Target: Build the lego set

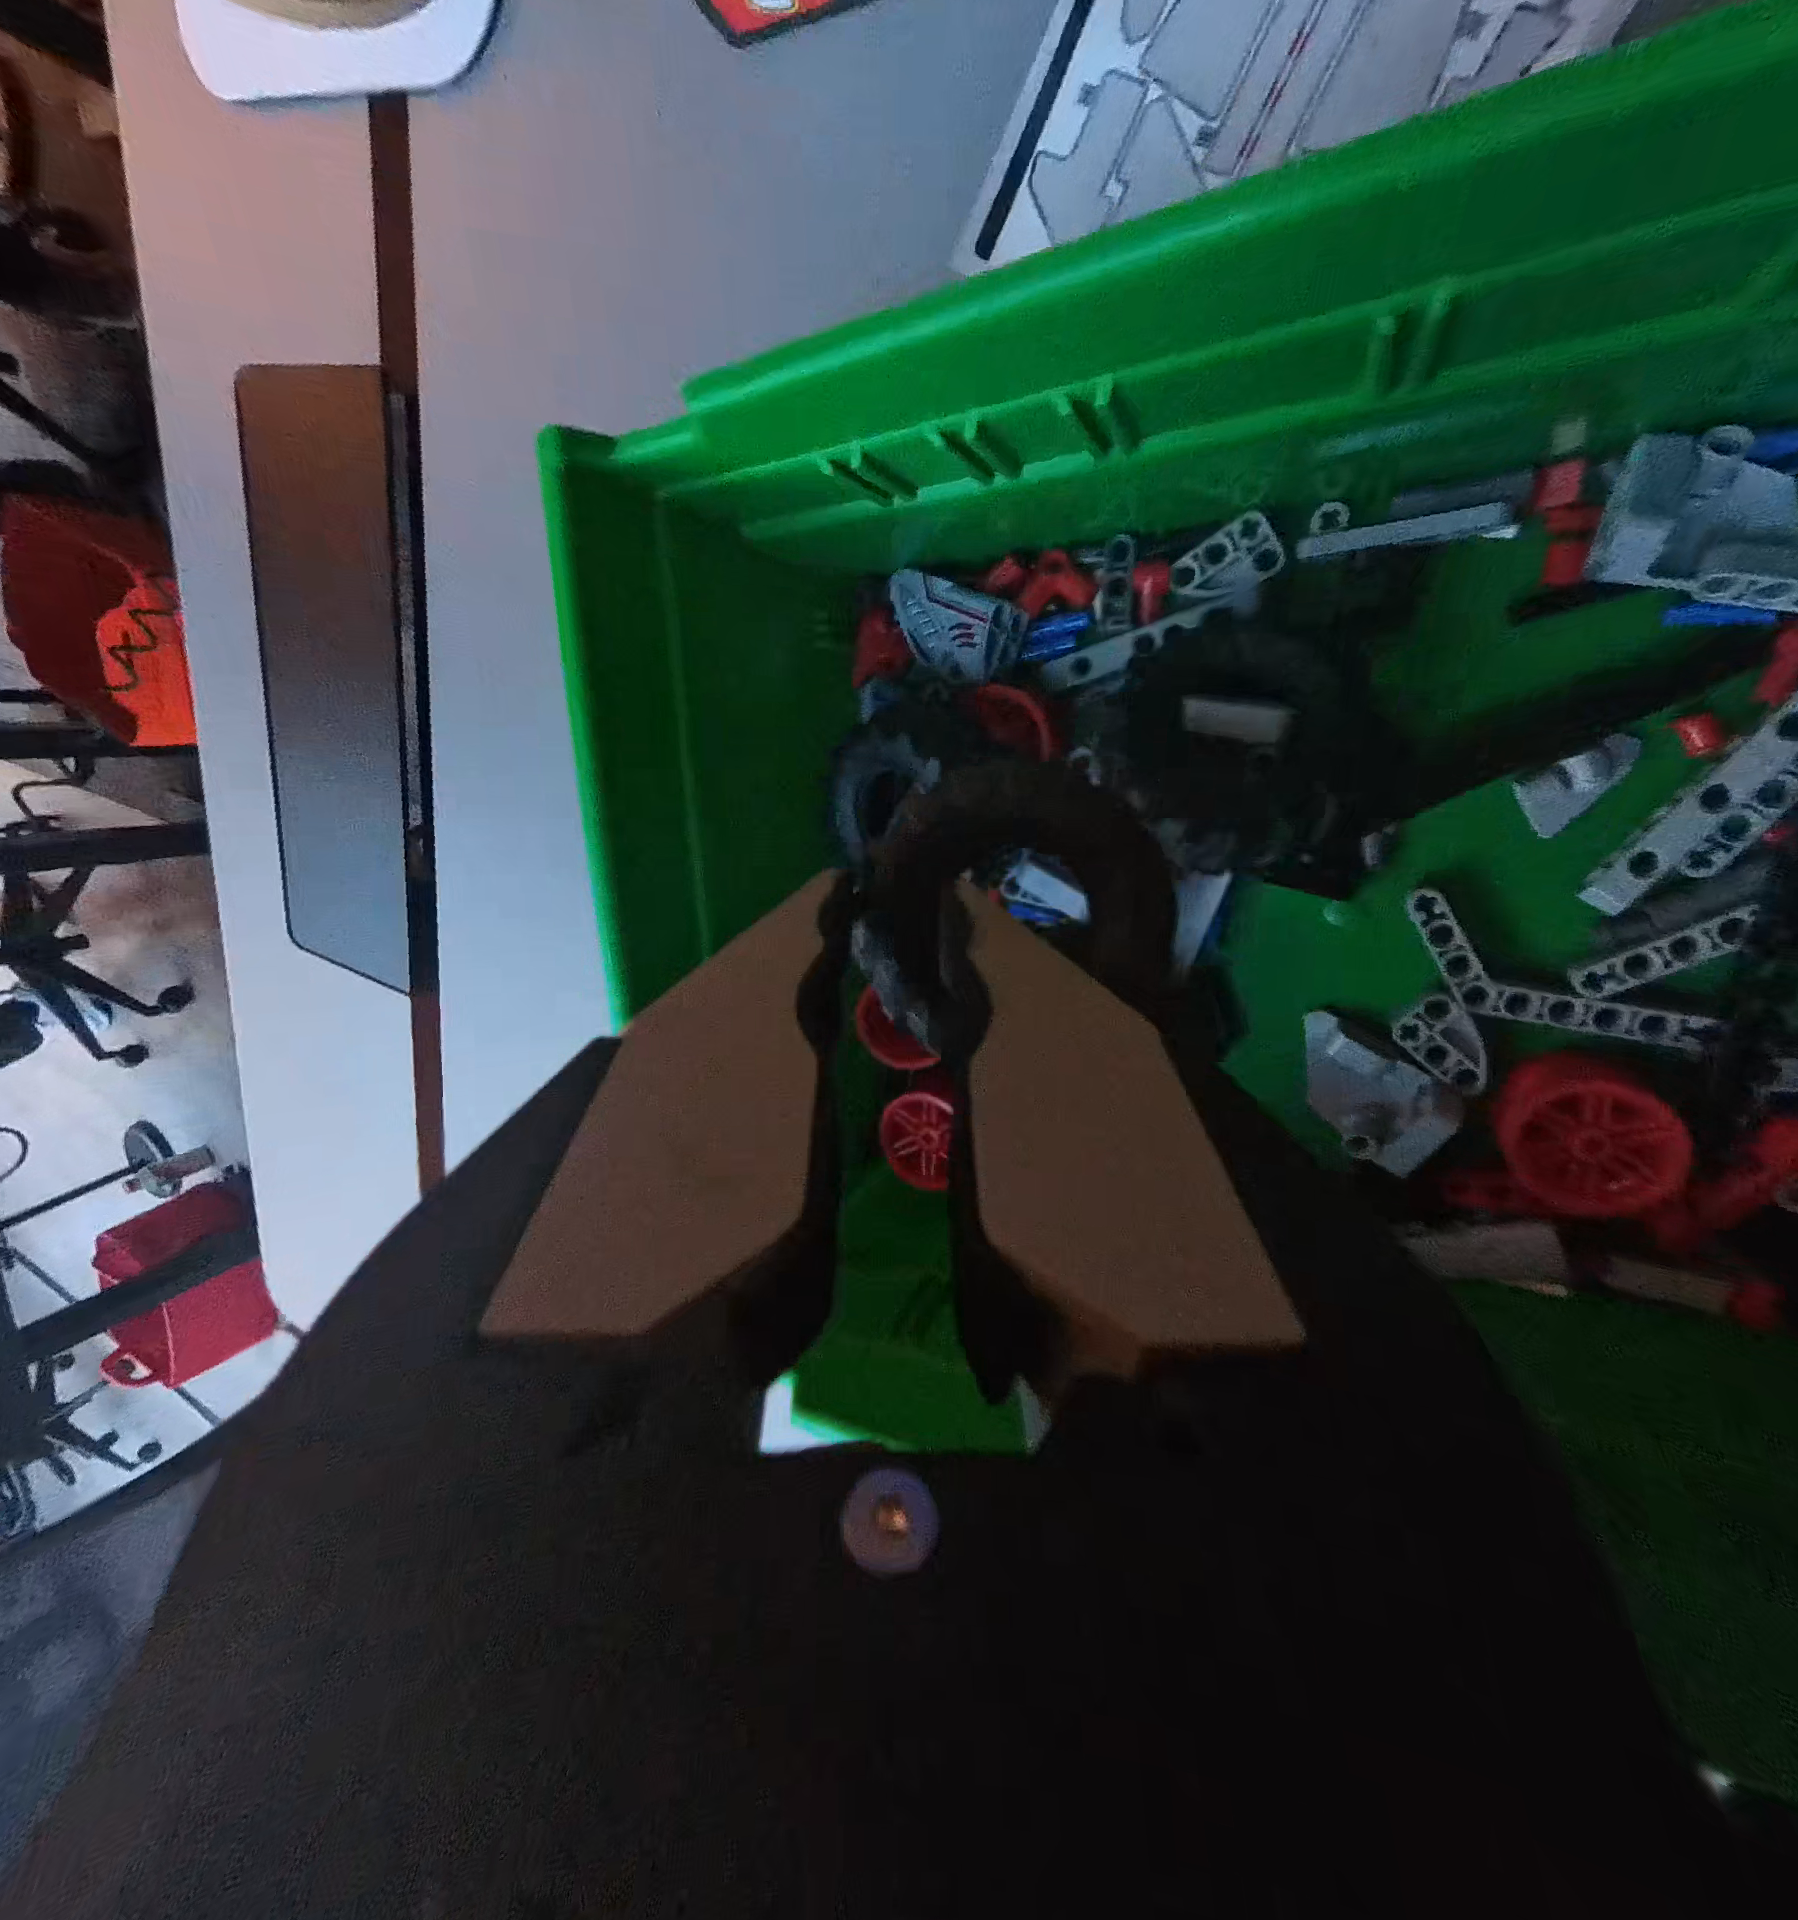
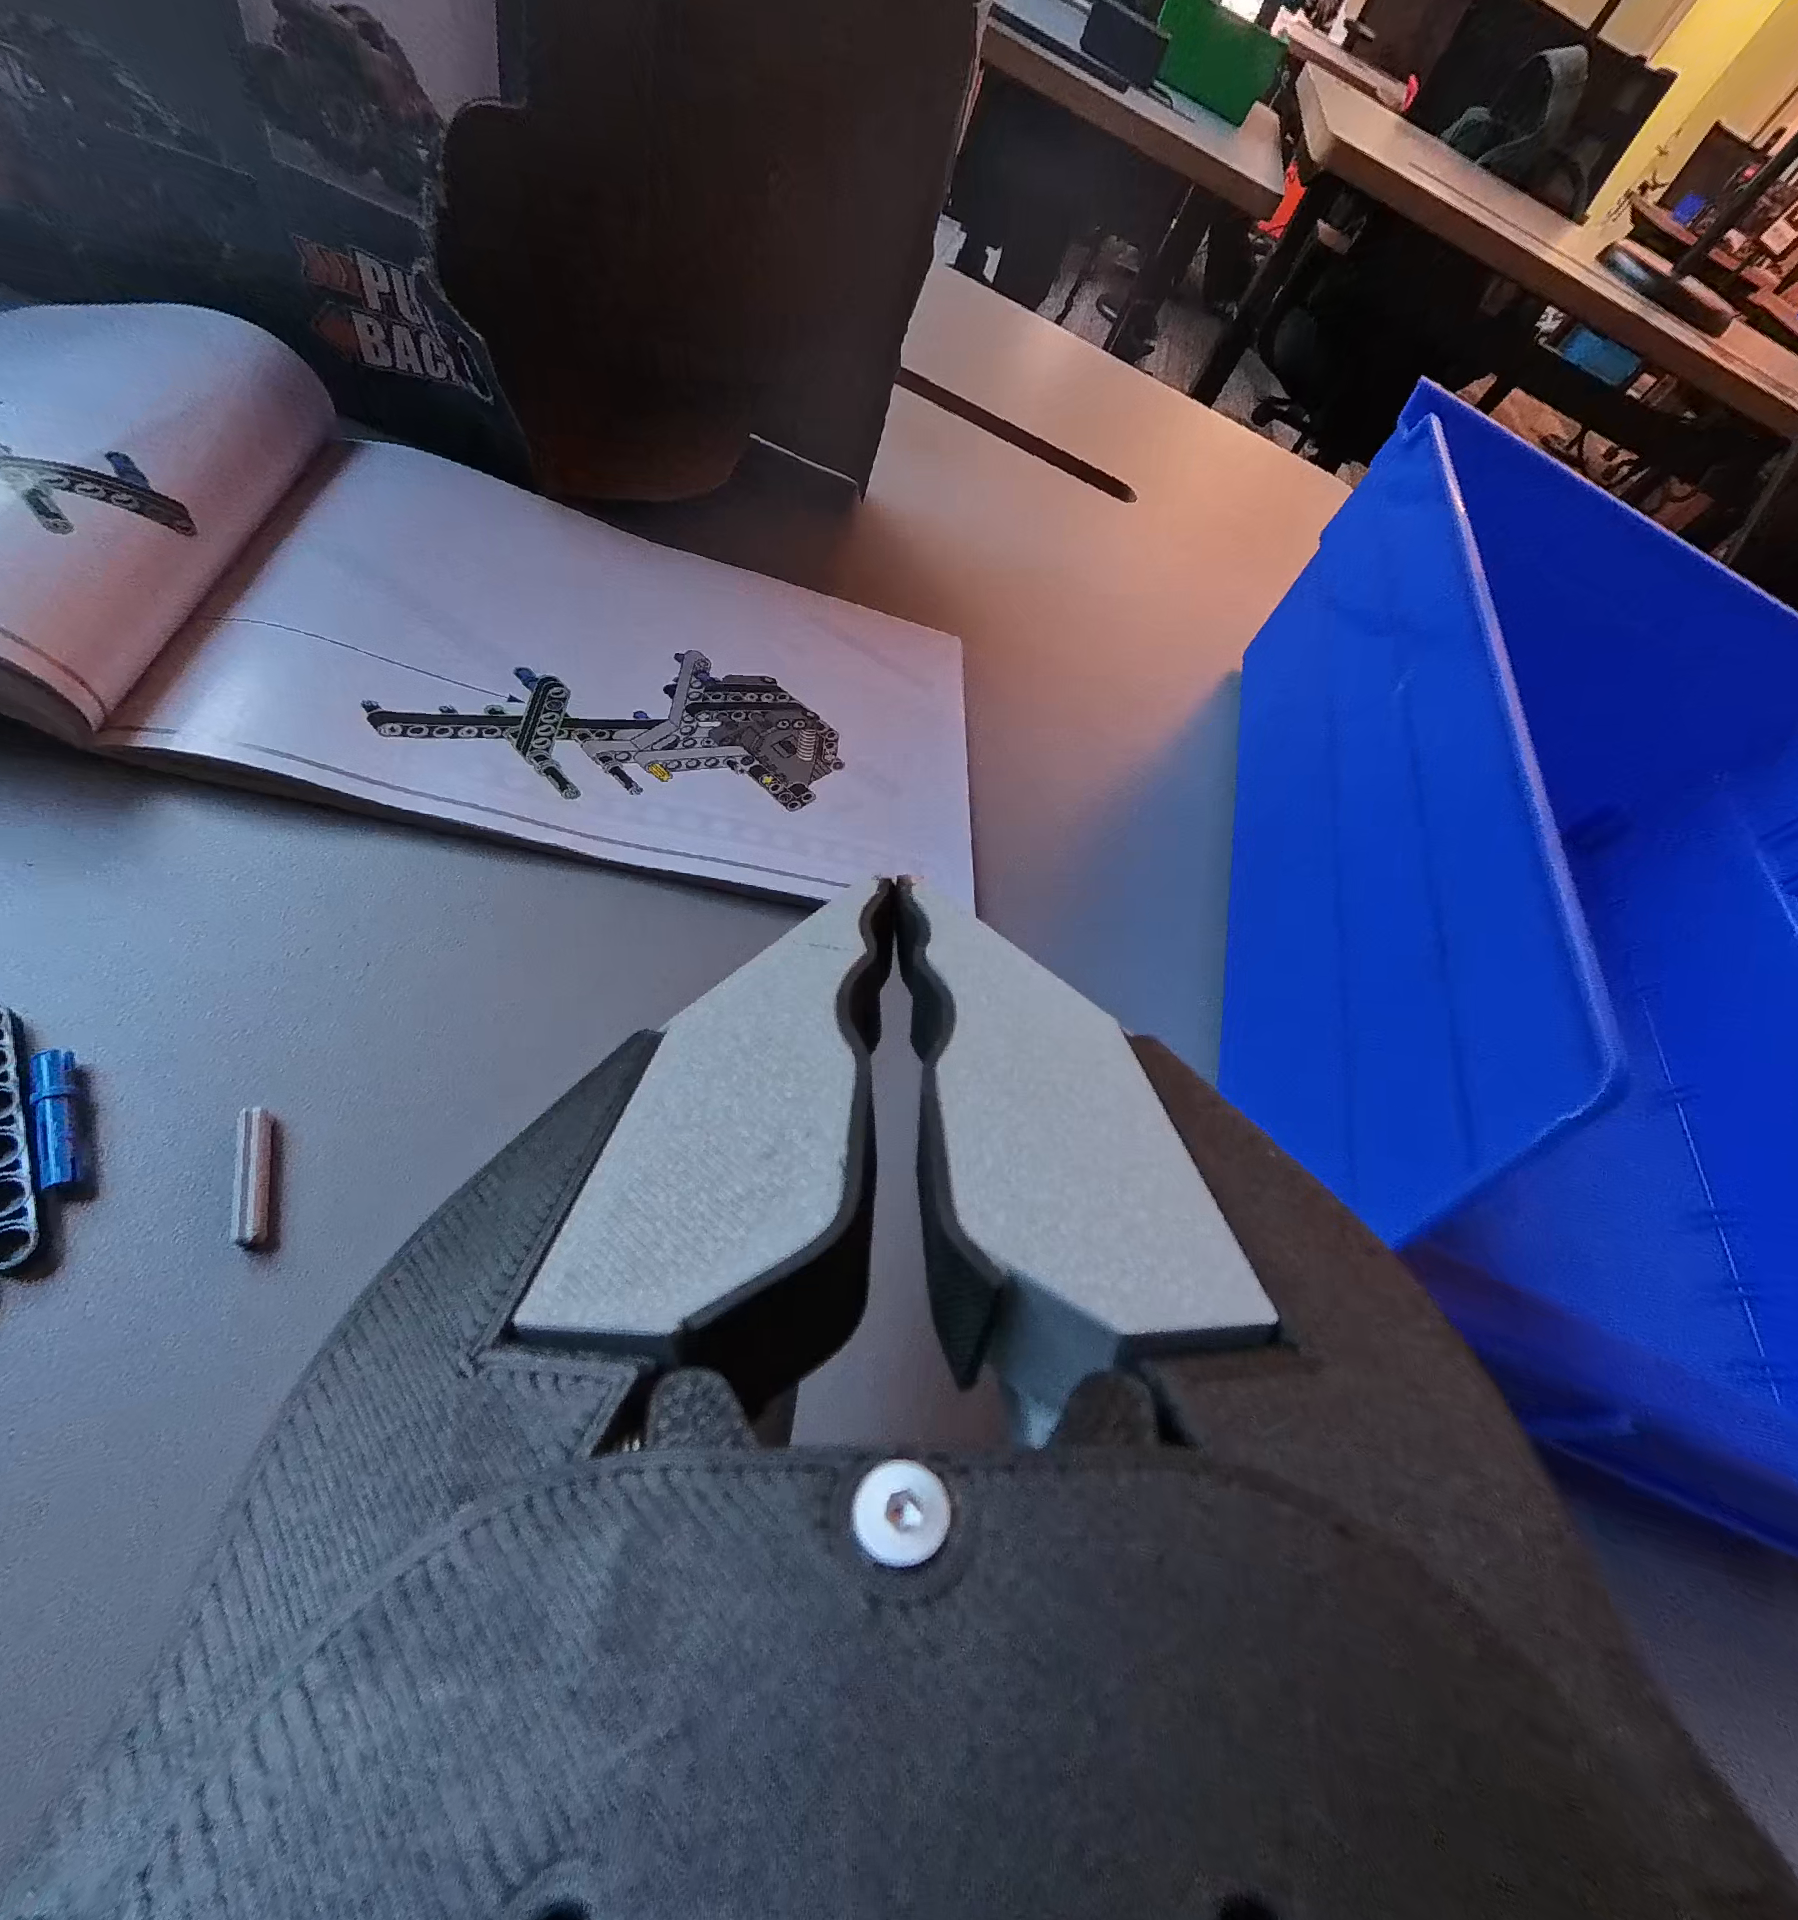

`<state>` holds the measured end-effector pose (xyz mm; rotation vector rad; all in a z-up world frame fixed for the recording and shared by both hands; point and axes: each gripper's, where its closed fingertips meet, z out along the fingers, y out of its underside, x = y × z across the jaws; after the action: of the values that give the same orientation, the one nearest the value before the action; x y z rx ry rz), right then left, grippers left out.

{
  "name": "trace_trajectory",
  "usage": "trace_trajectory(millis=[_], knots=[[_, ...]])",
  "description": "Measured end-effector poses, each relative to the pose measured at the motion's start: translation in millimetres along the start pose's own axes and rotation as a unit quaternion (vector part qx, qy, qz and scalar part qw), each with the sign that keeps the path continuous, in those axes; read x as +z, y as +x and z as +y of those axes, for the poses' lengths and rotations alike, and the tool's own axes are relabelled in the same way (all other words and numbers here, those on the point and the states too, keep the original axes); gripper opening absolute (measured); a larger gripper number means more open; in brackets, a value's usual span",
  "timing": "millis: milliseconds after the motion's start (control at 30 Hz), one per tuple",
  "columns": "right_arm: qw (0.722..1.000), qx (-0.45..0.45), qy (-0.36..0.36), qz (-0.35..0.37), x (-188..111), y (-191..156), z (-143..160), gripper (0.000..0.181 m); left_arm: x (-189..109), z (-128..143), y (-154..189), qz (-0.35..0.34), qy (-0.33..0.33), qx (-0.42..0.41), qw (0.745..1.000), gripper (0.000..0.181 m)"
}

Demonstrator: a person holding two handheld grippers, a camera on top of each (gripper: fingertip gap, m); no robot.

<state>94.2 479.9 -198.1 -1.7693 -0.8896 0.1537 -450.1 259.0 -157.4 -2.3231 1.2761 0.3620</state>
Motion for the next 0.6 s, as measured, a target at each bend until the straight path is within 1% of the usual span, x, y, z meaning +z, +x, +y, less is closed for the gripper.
trace_trajectory(millis=[100,167,200,233,300,467,533,567,600], knots=[[1.000,-0.001,-0.002,0.002,0,0,1,0.000,16,17,-9,-0.012,-0.053,-0.037,0.998,0.014],[1.000,-0.002,-0.001,0.004,-1,1,1,0.000,23,31,-20,-0.028,-0.101,-0.081,0.991,0.022],[1.000,-0.001,0.000,0.004,-2,1,0,0.000,25,35,-23,-0.030,-0.108,-0.101,0.988,0.026],[1.000,0.000,0.001,0.005,-2,1,0,0.000,26,34,-25,-0.030,-0.104,-0.121,0.987,0.028],[1.000,0.001,0.002,0.006,-3,2,0,0.000,25,31,-21,-0.006,-0.095,-0.159,0.983,0.033],[1.000,0.001,-0.001,0.005,-2,1,1,0.000,4,31,-35,-0.019,-0.057,-0.221,0.973,0.036],[1.000,-0.001,-0.004,0.006,-2,1,2,0.000,0,38,-33,-0.003,-0.056,-0.249,0.967,0.036],[1.000,-0.002,-0.004,0.006,-2,1,2,0.000,0,45,-32,0.004,-0.069,-0.258,0.964,0.037],[1.000,-0.004,-0.005,0.007,-2,1,2,0.000,2,52,-31,0.009,-0.082,-0.262,0.961,0.033]])
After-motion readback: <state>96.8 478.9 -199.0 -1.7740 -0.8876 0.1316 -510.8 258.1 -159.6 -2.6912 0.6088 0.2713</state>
